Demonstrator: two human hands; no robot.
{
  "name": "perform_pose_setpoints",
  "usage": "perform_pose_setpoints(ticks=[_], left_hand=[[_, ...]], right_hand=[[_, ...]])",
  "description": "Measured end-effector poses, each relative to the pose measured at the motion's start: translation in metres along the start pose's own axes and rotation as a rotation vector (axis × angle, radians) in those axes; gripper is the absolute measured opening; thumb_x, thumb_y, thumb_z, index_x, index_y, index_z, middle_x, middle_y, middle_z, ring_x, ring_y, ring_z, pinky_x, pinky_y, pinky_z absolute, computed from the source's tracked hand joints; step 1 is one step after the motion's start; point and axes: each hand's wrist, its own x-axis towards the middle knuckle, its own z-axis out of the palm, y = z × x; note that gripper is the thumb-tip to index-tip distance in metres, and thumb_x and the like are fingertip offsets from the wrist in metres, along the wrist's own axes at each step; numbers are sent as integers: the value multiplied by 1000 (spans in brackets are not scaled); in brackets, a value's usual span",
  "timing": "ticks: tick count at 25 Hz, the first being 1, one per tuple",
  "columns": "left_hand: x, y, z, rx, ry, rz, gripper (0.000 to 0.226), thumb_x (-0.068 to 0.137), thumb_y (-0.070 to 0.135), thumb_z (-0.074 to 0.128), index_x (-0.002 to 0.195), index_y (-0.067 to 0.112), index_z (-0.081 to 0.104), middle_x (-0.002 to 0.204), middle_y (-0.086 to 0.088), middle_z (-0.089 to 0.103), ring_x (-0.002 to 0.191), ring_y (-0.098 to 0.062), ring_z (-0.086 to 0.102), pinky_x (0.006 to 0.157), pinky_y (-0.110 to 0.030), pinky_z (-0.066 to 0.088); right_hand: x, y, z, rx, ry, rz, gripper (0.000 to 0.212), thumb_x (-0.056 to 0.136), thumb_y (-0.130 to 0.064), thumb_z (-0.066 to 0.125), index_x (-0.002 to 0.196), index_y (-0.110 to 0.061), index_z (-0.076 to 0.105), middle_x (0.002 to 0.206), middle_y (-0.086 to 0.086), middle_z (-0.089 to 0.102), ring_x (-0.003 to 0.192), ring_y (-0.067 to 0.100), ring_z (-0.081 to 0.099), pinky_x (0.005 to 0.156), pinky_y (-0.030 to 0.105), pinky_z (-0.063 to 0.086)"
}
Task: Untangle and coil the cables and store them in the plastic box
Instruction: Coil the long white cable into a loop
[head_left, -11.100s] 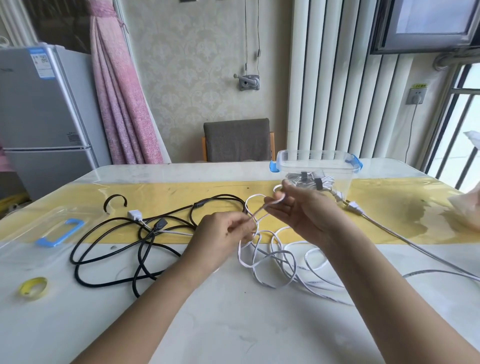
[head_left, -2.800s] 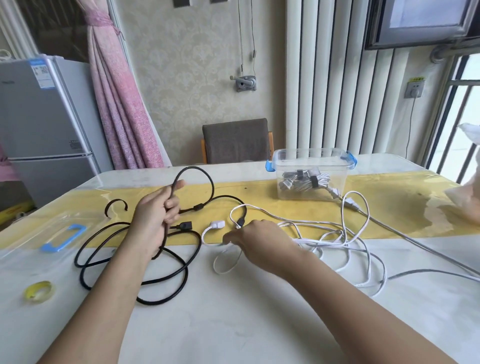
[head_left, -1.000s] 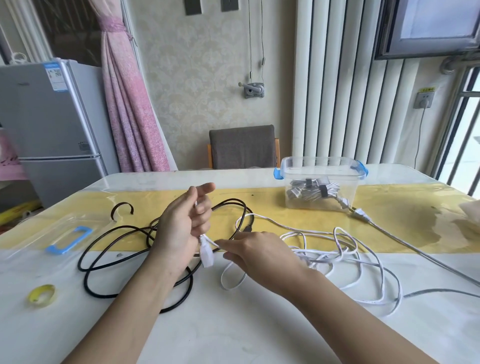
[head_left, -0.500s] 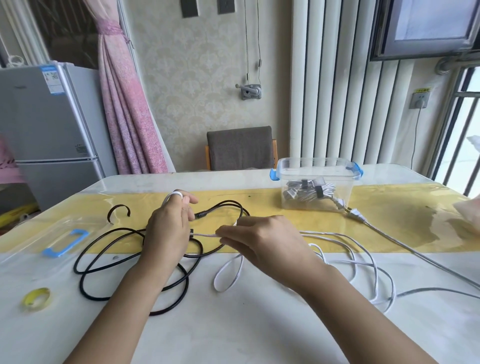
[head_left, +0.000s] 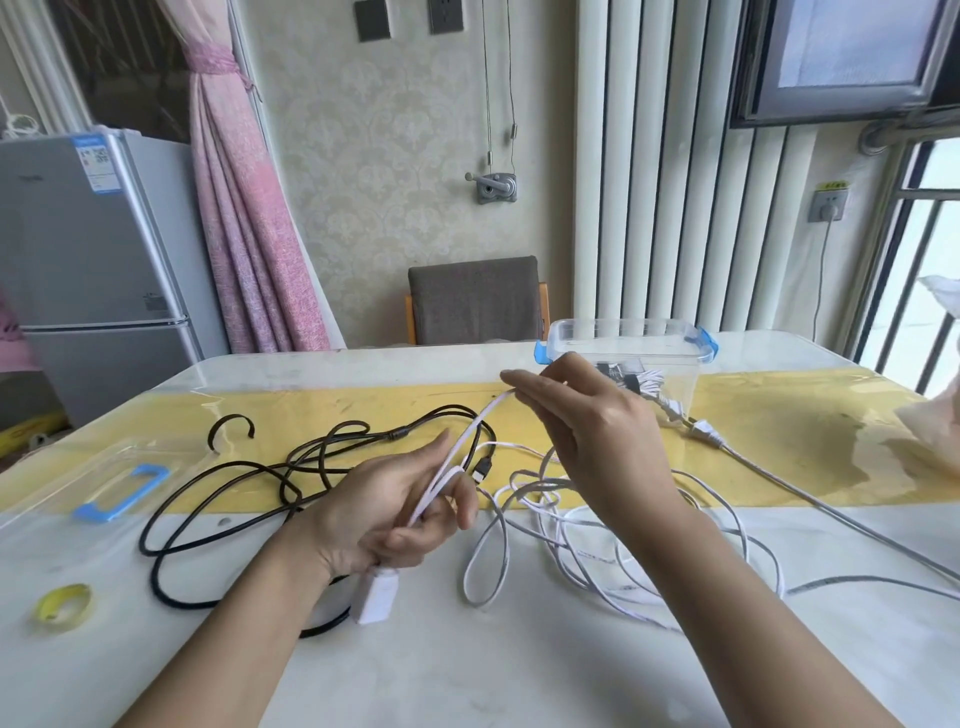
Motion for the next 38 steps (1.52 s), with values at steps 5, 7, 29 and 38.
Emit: perform_pose_setpoints(ticks=[5, 7, 29, 38], left_hand=[[3, -2, -10, -460, -443, 157, 40, 103, 34, 29, 96, 8, 58, 60, 1, 56, 41, -8, 35, 39, -19, 25], [1, 0, -11, -561, -480, 222, 37, 104, 22, 23, 101, 2, 53, 68, -2, 56, 45, -8, 31, 41, -21, 25], [5, 2, -35, -122, 1010, 718, 30, 100, -1, 30, 114, 11, 53, 83, 4, 51, 53, -2, 36, 48, -12, 30], [13, -18, -17, 731, 575, 219, 28, 102, 15, 36, 91, 21, 61, 63, 5, 59, 46, -9, 41, 49, -24, 35]], right_hand=[[-4, 20, 8, -82, 23, 89, 28, 85, -3, 58, 106, -15, 72, 81, 4, 63, 66, 28, 59, 60, 30, 44], [-5, 27, 8, -80, 39, 163, 26, 86, -7, 55, 104, -14, 73, 81, 5, 64, 67, 30, 60, 61, 31, 44], [-21, -25, 38, 110, -732, -152, 51, 74, 7, 50, 107, -26, 71, 85, 3, 65, 78, 30, 60, 67, 30, 42], [-4, -23, 3, 170, -574, -143, 14, 79, -34, 65, 72, -24, 71, 60, -7, 61, 57, 13, 53, 60, 27, 44]])
